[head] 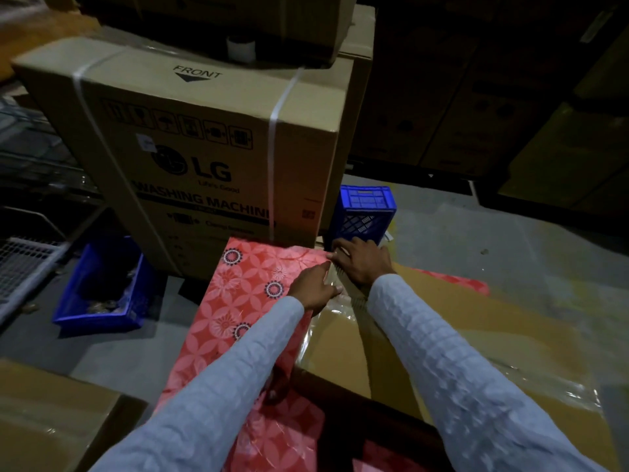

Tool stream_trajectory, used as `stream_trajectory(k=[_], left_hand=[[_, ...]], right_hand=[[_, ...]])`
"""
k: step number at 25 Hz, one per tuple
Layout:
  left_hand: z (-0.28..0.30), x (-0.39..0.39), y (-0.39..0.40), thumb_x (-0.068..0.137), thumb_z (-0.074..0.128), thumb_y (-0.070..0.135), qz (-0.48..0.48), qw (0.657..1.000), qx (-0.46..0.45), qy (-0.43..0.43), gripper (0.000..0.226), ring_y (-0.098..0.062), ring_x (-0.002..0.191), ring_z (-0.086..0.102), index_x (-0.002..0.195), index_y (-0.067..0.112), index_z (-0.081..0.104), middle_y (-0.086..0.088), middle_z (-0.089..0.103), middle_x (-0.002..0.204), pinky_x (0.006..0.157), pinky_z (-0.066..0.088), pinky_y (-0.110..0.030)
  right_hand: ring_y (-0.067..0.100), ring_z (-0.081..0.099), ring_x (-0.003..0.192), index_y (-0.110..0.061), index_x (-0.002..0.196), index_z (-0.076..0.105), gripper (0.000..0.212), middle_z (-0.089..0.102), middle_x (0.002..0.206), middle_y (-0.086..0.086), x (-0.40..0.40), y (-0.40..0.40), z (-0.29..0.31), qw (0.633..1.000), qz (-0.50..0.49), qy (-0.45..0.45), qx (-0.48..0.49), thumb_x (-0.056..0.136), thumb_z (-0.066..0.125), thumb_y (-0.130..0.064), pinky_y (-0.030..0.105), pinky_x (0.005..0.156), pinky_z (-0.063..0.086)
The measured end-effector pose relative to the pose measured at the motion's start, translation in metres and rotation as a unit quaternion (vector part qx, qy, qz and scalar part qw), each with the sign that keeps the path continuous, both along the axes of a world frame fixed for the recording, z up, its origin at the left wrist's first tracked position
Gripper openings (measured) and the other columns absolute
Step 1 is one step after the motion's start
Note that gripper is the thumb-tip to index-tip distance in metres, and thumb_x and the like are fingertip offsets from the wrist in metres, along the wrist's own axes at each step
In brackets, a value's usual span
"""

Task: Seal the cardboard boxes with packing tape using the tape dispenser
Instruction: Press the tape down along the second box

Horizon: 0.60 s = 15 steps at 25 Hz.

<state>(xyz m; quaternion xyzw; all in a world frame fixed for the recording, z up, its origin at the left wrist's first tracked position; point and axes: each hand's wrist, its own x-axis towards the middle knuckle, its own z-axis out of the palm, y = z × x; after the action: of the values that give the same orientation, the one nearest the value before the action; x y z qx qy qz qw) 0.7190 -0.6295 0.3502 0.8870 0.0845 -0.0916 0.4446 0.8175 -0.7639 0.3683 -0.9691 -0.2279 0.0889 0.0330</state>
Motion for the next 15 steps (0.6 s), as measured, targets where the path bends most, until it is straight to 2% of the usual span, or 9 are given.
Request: stream_trajectory(k=[3, 6, 10, 12, 13, 15], left_hand=[[0.013, 0.023, -0.005, 0.092, 0.067, 0.044, -0.043, 0.99, 0.133, 0.004, 0.061, -0.036, 0.135, 0.05, 0.149, 0.033, 0.046, -0.006, 0.057, 0.146, 0.108, 0.042, -0.05], [0.019, 0.051, -0.024, 0.092, 0.065, 0.053, -0.018, 0.976, 0.215, 0.001, 0.053, -0.038, 0.137, 0.042, 0.141, 0.038, 0.052, -0.005, 0.06, 0.143, 0.11, 0.033, -0.057], [0.02, 0.102, -0.051, 0.084, 0.071, 0.06, 0.059, 0.972, 0.228, 0.022, 0.05, -0.039, 0.133, 0.042, 0.123, 0.03, 0.065, -0.008, 0.063, 0.134, 0.108, 0.026, -0.059], [0.017, 0.125, -0.063, 0.079, 0.075, 0.061, 0.105, 0.976, 0.189, 0.018, 0.053, -0.037, 0.13, 0.046, 0.119, 0.027, 0.066, -0.008, 0.065, 0.13, 0.107, 0.028, -0.057], [0.014, 0.134, -0.068, 0.077, 0.076, 0.062, 0.12, 0.98, 0.161, 0.004, 0.053, -0.035, 0.127, 0.05, 0.116, 0.027, 0.066, -0.006, 0.068, 0.126, 0.104, 0.031, -0.054], [0.007, 0.147, -0.074, 0.075, 0.075, 0.064, 0.097, 0.985, 0.134, -0.046, 0.05, -0.03, 0.115, 0.06, 0.109, 0.029, 0.064, -0.001, 0.071, 0.117, 0.09, 0.036, -0.042]], right_hand=[[0.035, 0.056, 0.122, -0.042, 0.141, 0.046, 0.043, 0.06, 0.137, 0.006, 0.022, -0.017, 0.002, 1.0, -0.019, 0.004, 0.014, 0.105, 0.032, -0.061, 0.052, 0.097, 0.044], [0.035, 0.055, 0.126, -0.04, 0.142, 0.049, 0.042, 0.059, 0.141, 0.007, 0.05, -0.043, 0.003, 0.995, -0.081, 0.019, 0.046, 0.105, 0.038, -0.057, 0.052, 0.098, 0.043], [0.036, 0.058, 0.123, -0.044, 0.138, 0.053, 0.044, 0.062, 0.138, 0.006, 0.09, -0.08, -0.001, 0.98, -0.171, 0.034, 0.097, 0.1, 0.044, -0.064, 0.05, 0.096, 0.044], [0.038, 0.06, 0.119, -0.041, 0.133, 0.054, 0.041, 0.063, 0.133, 0.007, 0.105, -0.094, -0.005, 0.968, -0.209, 0.033, 0.132, 0.098, 0.048, -0.063, 0.048, 0.093, 0.043], [0.039, 0.06, 0.116, -0.038, 0.129, 0.054, 0.039, 0.063, 0.13, 0.009, 0.112, -0.102, -0.008, 0.963, -0.223, 0.032, 0.148, 0.098, 0.049, -0.062, 0.048, 0.092, 0.043], [0.041, 0.059, 0.113, -0.032, 0.125, 0.05, 0.039, 0.06, 0.126, 0.012, 0.12, -0.116, -0.015, 0.953, -0.248, 0.033, 0.171, 0.098, 0.048, -0.06, 0.05, 0.092, 0.044]])
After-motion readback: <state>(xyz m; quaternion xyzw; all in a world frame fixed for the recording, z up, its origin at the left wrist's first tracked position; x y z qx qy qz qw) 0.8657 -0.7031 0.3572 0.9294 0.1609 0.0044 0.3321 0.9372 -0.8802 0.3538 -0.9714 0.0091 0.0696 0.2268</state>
